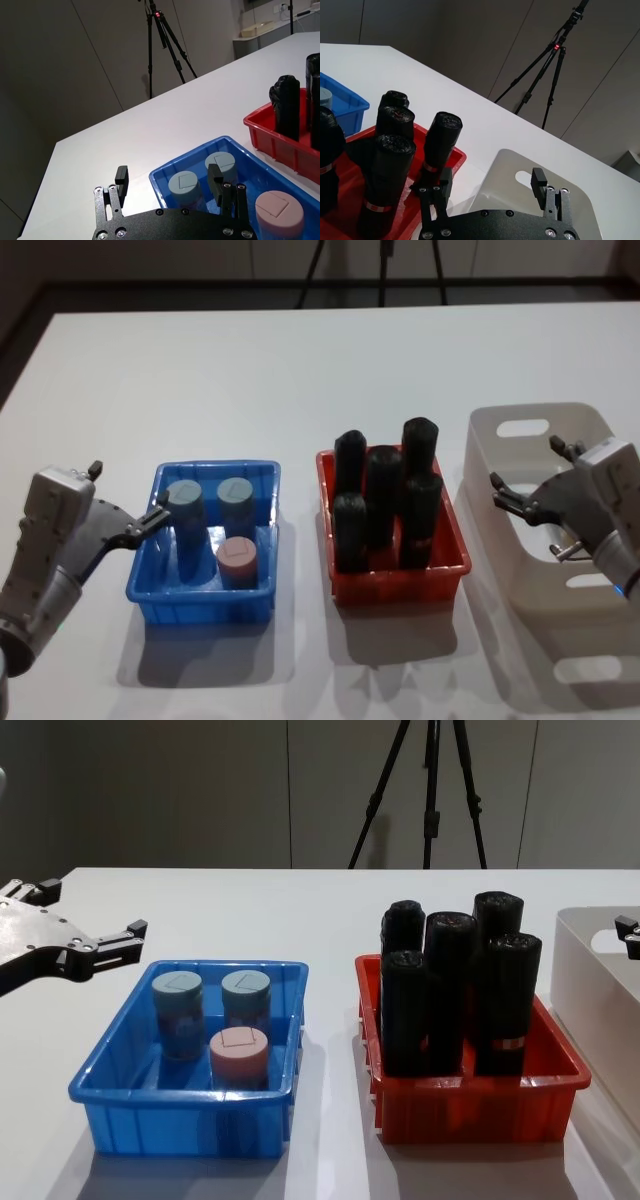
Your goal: Pick the cotton swabs from the blue box and place them into the white box.
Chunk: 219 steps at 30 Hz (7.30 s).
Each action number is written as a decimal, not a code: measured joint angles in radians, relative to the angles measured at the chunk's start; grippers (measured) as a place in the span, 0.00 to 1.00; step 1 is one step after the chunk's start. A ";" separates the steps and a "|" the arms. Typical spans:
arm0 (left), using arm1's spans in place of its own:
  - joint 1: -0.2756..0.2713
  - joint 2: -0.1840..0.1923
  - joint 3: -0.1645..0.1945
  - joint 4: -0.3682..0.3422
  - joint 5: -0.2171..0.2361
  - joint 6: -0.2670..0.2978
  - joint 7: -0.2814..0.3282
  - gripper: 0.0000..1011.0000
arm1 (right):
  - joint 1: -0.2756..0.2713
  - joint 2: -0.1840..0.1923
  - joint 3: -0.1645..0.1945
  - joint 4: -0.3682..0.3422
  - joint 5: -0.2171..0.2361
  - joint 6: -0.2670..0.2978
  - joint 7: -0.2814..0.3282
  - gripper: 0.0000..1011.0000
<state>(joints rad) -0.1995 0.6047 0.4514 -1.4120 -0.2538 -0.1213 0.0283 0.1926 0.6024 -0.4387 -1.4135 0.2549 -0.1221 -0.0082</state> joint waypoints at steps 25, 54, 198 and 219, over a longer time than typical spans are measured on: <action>0.000 0.000 0.000 0.000 0.000 0.001 0.000 0.99 | -0.085 0.018 0.070 -0.050 0.015 -0.008 0.091 0.99; 0.000 0.000 0.000 0.000 0.000 0.001 0.000 0.99 | -0.069 -0.015 0.058 -0.011 -0.031 0.036 0.227 0.99; 0.000 0.000 0.000 0.000 0.000 0.001 0.000 0.99 | 0.190 -0.305 0.042 0.367 -0.241 0.032 0.385 0.49; 0.000 0.000 0.000 0.000 0.000 0.001 0.000 0.99 | 0.171 -0.296 0.069 0.329 -0.219 0.021 0.410 0.49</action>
<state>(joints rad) -0.1996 0.6047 0.4513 -1.4120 -0.2539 -0.1206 0.0282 0.3632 0.3068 -0.3702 -1.0849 0.0364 -0.1007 0.4013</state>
